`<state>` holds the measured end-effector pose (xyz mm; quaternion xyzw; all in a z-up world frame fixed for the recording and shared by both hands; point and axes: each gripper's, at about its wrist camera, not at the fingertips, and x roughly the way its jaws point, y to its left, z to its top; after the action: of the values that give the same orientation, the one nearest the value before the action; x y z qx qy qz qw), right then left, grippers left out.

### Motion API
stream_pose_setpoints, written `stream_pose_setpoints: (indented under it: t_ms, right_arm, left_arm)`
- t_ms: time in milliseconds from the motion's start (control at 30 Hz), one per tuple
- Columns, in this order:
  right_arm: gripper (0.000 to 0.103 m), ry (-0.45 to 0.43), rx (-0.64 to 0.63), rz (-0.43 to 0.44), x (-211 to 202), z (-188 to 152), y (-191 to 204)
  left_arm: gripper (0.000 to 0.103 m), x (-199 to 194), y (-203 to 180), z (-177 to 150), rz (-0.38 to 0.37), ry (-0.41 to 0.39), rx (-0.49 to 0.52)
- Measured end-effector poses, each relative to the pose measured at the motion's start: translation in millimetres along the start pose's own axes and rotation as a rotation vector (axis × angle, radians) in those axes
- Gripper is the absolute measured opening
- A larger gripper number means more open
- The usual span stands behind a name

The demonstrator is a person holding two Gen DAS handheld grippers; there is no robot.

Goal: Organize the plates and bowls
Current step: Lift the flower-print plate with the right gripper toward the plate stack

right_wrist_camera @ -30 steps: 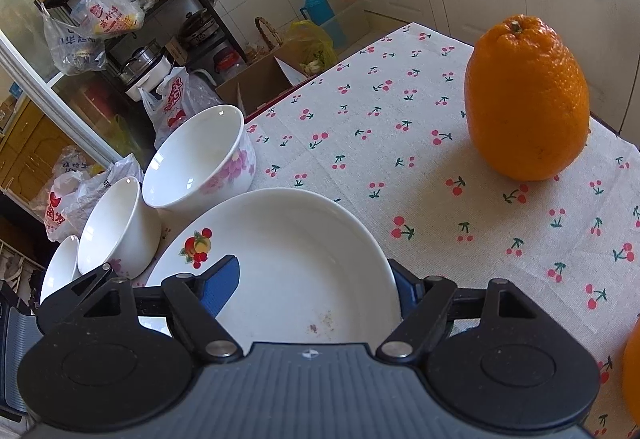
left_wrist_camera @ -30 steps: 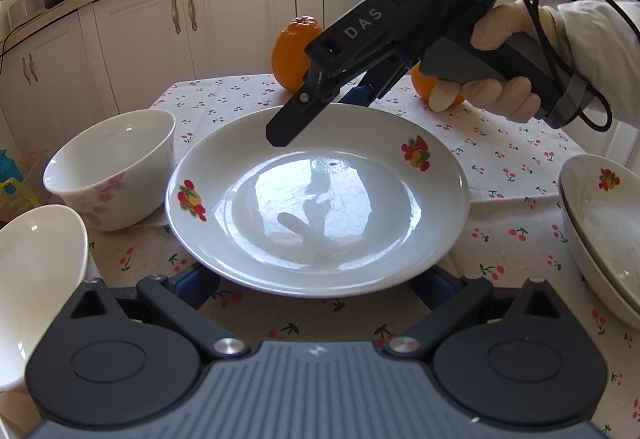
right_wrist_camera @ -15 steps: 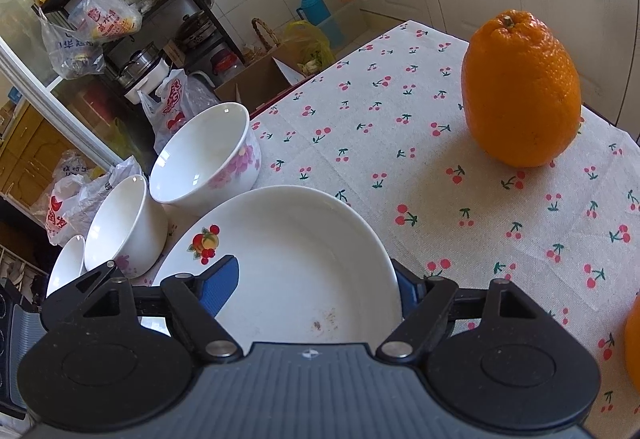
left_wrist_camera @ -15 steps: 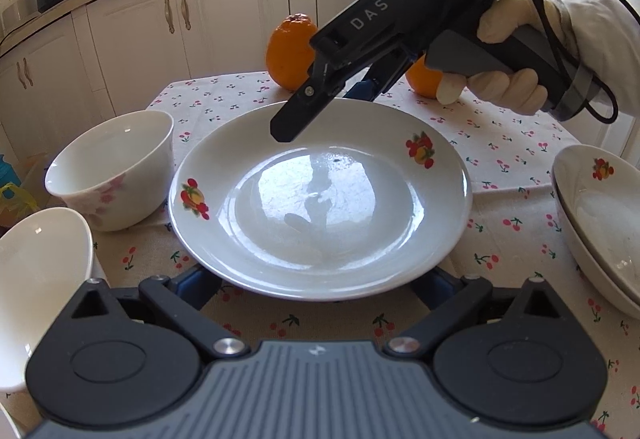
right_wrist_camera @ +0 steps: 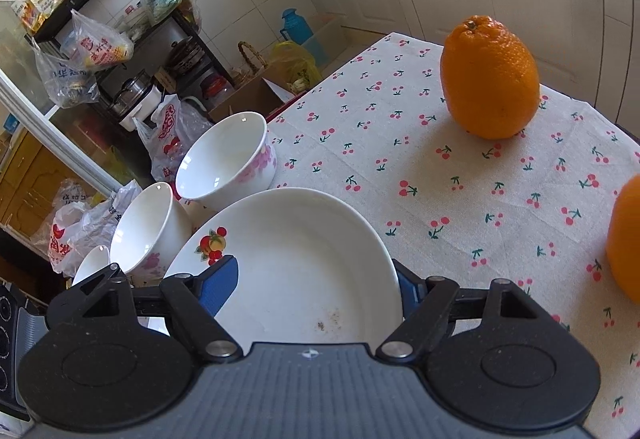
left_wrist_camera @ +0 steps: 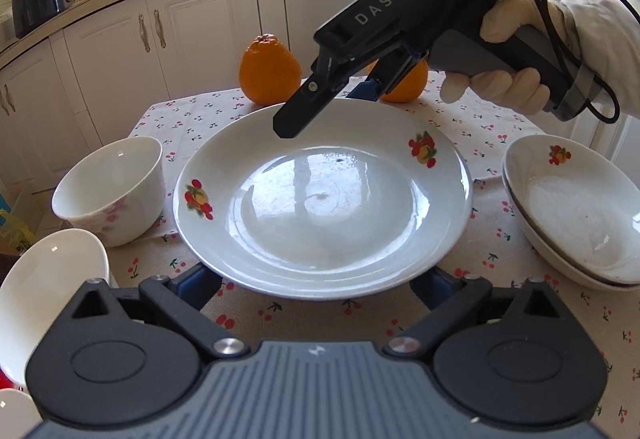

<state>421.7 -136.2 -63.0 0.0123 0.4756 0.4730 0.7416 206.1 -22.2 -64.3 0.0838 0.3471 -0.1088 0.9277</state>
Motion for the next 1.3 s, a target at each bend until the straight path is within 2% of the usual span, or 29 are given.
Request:
stream_pose_setpoints:
  t_ms: [667, 1300]
  right_arm:
    - [0.085, -0.112, 0.103, -0.100, -77, -65, 34]
    - [0.086, -0.201, 0.183, -0.201, -138, -146, 41]
  left_arm:
    - [0.099, -47, -33, 3, -0.127, -0.022, 0.136]
    - [0.099, -58, -86, 0, -0.263, -0.012, 0.260]
